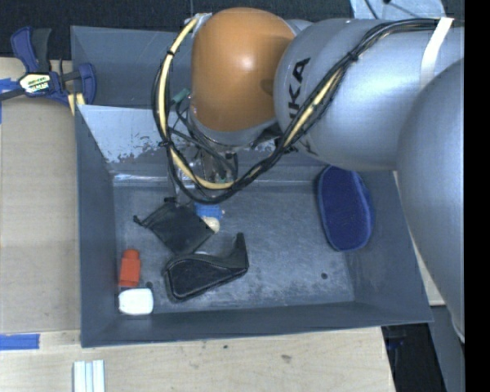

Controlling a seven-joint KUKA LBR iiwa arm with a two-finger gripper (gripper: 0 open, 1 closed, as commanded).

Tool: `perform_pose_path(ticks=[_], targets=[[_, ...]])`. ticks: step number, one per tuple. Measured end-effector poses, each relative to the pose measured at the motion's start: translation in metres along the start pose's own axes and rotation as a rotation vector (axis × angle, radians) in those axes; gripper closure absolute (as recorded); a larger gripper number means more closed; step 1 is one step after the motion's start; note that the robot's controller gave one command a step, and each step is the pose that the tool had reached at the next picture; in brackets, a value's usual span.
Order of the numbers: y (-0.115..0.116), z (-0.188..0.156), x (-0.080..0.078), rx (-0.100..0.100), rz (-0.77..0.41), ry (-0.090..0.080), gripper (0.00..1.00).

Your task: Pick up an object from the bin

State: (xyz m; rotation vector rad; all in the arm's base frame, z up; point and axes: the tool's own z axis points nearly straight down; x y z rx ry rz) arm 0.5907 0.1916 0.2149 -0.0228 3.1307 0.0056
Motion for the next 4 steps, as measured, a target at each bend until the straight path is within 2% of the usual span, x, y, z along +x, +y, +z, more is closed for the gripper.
perform_pose_path(ticks=[1, 2, 3, 4], targets=[[-0.001, 0.006, 0.001, 0.003, 0.002, 0.008, 0.0], [-0.012, 0.138, -0.001, 0.003, -0.205, 0.012, 0.0], [-0.012, 0.134, -0.002, 0.001, -0.203, 0.006, 1.0], [-0.026, 0.014, 0.02, 0.001, -0.19, 0.0, 1.0]])
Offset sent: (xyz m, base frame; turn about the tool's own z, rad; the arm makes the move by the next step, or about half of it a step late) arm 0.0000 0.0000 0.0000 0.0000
